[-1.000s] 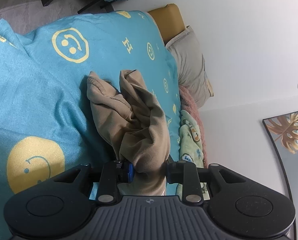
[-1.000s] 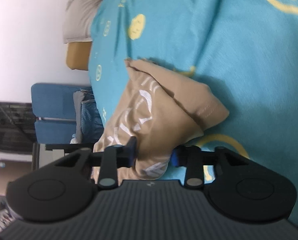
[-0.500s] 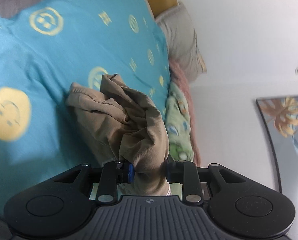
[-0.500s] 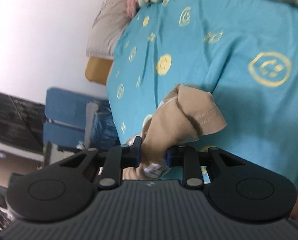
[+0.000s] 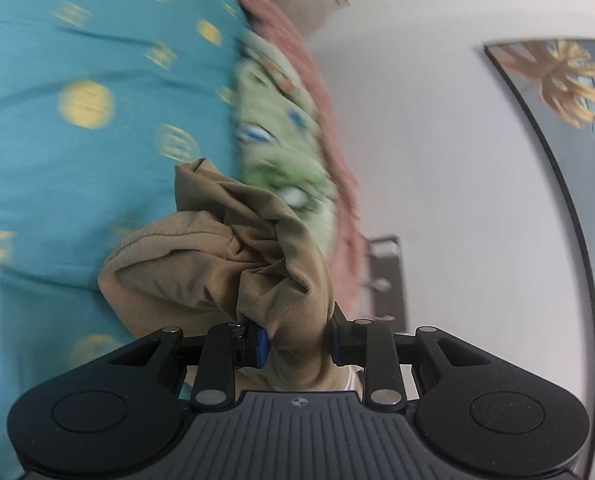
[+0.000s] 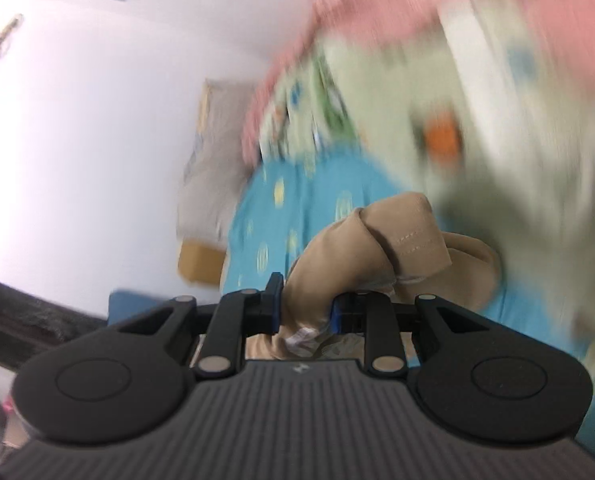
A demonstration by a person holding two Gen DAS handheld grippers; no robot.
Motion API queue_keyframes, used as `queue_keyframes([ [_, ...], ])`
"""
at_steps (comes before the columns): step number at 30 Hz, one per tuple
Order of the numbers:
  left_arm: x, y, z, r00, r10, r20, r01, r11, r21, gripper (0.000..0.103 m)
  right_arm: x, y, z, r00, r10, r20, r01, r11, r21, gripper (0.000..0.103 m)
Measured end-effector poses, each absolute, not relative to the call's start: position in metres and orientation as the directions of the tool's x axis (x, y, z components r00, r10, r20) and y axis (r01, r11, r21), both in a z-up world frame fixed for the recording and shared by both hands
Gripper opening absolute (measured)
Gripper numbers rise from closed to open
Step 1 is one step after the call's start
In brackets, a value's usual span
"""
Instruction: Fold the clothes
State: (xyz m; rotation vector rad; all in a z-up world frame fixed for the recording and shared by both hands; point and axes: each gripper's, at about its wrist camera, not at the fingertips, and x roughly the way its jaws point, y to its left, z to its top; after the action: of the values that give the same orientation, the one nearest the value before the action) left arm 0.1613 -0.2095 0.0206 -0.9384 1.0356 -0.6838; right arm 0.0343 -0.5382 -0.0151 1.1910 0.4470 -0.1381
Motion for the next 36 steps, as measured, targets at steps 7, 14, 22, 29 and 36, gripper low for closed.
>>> queue_keyframes([
  [7, 0.212, -0.373, 0.093, 0.33, -0.921, -0.205, 0.332, 0.317, -0.889, 0.029, 0.048, -0.646, 0.082, 0.964, -0.117, -0.24, 0.263, 0.571, 0.778, 0.025],
  [14, 0.207, -0.456, 0.043, 0.312, -0.906, -0.286, 0.466, 0.408, -0.785, 0.032, 0.043, -0.672, 0.032, 0.91, -0.28, -0.304, 0.413, 0.644, 0.644, 0.025],
  [22, 0.164, -0.426, -0.06, 0.274, -0.829, -0.487, 0.575, 0.548, -0.608, 0.033, 0.01, -0.647, -0.084, 0.836, -0.206, -0.509, 0.52, 0.594, 0.614, 0.025],
  [29, 0.145, -0.419, -0.009, 0.323, -0.763, -0.561, 0.642, 0.612, -0.462, 0.058, 0.0, -0.631, -0.055, 0.777, -0.254, -0.576, 0.586, 0.625, 0.515, 0.029],
  [36, 0.094, -0.387, 0.065, 0.417, -0.781, -0.465, 0.734, 0.591, -0.334, 0.089, -0.045, -0.596, 0.001, 0.79, -0.343, -0.508, 0.575, 0.701, 0.421, 0.103],
])
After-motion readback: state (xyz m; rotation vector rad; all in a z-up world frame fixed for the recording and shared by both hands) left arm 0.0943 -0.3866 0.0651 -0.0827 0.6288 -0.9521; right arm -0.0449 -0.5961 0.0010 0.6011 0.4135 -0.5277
